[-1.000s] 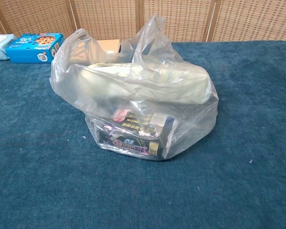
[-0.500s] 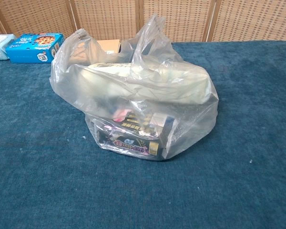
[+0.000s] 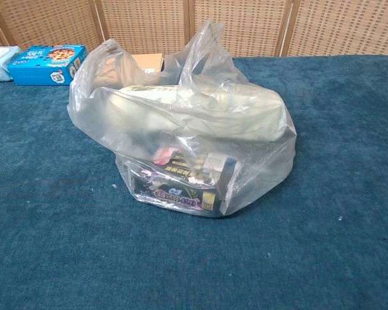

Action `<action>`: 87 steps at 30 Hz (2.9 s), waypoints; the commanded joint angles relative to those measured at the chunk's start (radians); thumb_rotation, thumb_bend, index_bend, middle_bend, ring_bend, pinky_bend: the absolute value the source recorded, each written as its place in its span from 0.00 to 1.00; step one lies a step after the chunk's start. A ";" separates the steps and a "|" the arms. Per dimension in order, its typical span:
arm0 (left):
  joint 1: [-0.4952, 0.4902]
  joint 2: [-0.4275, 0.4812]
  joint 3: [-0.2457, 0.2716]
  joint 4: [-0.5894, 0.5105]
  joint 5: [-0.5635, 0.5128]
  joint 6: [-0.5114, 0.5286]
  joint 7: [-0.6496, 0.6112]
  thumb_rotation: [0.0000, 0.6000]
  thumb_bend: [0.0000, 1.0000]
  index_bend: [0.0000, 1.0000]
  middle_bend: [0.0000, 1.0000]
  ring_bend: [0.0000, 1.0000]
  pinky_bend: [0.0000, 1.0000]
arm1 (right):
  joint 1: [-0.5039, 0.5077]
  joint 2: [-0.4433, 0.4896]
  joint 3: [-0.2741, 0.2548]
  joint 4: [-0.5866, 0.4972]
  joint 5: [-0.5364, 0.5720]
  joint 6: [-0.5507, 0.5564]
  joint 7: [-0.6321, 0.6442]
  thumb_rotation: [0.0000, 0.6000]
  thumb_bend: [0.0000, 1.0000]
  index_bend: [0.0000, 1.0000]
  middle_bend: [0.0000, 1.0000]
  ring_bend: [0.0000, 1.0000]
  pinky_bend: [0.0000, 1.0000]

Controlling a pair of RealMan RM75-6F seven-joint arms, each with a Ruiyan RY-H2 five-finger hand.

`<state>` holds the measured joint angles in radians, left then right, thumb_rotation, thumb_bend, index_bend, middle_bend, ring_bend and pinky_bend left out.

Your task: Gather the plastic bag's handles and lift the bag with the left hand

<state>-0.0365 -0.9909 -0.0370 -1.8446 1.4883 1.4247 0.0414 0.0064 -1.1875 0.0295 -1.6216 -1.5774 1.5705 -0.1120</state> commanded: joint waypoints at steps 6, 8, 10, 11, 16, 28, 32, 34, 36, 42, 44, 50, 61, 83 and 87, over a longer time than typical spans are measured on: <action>-0.151 0.024 -0.062 -0.048 -0.068 -0.200 -0.113 0.00 0.10 0.33 0.30 0.27 0.26 | -0.013 0.008 0.000 0.002 0.013 0.011 0.004 0.53 0.31 0.24 0.22 0.22 0.24; -0.195 0.024 -0.079 -0.053 -0.097 -0.263 -0.146 0.00 0.10 0.33 0.30 0.27 0.26 | -0.016 0.008 0.000 0.003 0.016 0.012 0.005 0.53 0.31 0.24 0.22 0.22 0.24; -0.224 0.021 -0.091 -0.054 -0.117 -0.303 -0.166 0.00 0.10 0.33 0.30 0.27 0.26 | -0.017 0.008 0.000 0.004 0.019 0.012 0.006 0.53 0.31 0.24 0.22 0.22 0.24; -0.240 0.018 -0.097 -0.053 -0.127 -0.325 -0.174 0.00 0.10 0.33 0.30 0.27 0.26 | -0.019 0.009 0.001 0.005 0.020 0.013 0.006 0.53 0.31 0.24 0.22 0.22 0.24; -0.328 -0.014 -0.130 -0.041 -0.177 -0.422 -0.180 0.00 0.10 0.33 0.30 0.27 0.26 | -0.024 0.009 0.001 0.009 0.026 0.017 0.007 0.53 0.31 0.24 0.22 0.22 0.24; -0.514 -0.121 -0.195 0.022 -0.331 -0.626 -0.230 0.00 0.10 0.33 0.30 0.27 0.26 | -0.027 0.012 0.009 0.016 0.037 0.016 0.017 0.53 0.31 0.24 0.22 0.22 0.24; -0.566 -0.163 -0.209 0.050 -0.364 -0.674 -0.246 0.00 0.10 0.33 0.30 0.27 0.26 | -0.032 0.016 0.009 0.018 0.040 0.019 0.020 0.53 0.31 0.24 0.22 0.22 0.24; -0.590 -0.181 -0.215 0.062 -0.379 -0.697 -0.251 0.00 0.10 0.33 0.30 0.27 0.26 | -0.034 0.016 0.010 0.017 0.042 0.022 0.026 0.53 0.31 0.24 0.22 0.22 0.24; -0.617 -0.199 -0.218 0.073 -0.399 -0.725 -0.253 0.00 0.10 0.33 0.30 0.27 0.26 | -0.037 0.016 0.011 0.016 0.043 0.026 0.037 0.53 0.31 0.24 0.22 0.22 0.24; -0.681 -0.252 -0.224 0.108 -0.449 -0.770 -0.245 0.00 0.10 0.33 0.30 0.27 0.26 | -0.045 0.018 0.011 0.024 0.046 0.033 0.058 0.53 0.31 0.24 0.22 0.22 0.24; -0.695 -0.265 -0.228 0.112 -0.460 -0.775 -0.245 0.00 0.10 0.33 0.30 0.27 0.26 | -0.047 0.019 0.011 0.026 0.047 0.034 0.063 0.53 0.31 0.24 0.22 0.22 0.24; -0.745 -0.325 -0.270 0.136 -0.525 -0.804 -0.303 0.00 0.10 0.33 0.30 0.27 0.26 | -0.054 0.021 0.012 0.037 0.051 0.040 0.089 0.54 0.31 0.24 0.22 0.22 0.24; -0.721 -0.401 -0.444 0.167 -0.551 -0.943 -0.680 0.00 0.10 0.33 0.30 0.27 0.27 | -0.073 0.022 0.011 0.055 0.051 0.060 0.119 0.53 0.31 0.24 0.22 0.22 0.24; -0.386 -0.307 -0.624 0.091 -0.143 -0.967 -1.377 0.00 0.10 0.35 0.30 0.27 0.34 | -0.061 0.021 0.016 0.045 0.037 0.043 0.110 0.53 0.31 0.24 0.22 0.22 0.24; -0.360 -0.296 -0.596 0.088 -0.003 -0.898 -1.611 0.00 0.10 0.35 0.30 0.27 0.34 | -0.043 0.019 0.020 0.036 0.028 0.023 0.105 0.53 0.31 0.24 0.22 0.22 0.24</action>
<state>-0.4338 -1.3078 -0.6513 -1.7479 1.3551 0.4649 -1.3940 -0.0393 -1.1680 0.0483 -1.5833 -1.5464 1.5971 -0.0052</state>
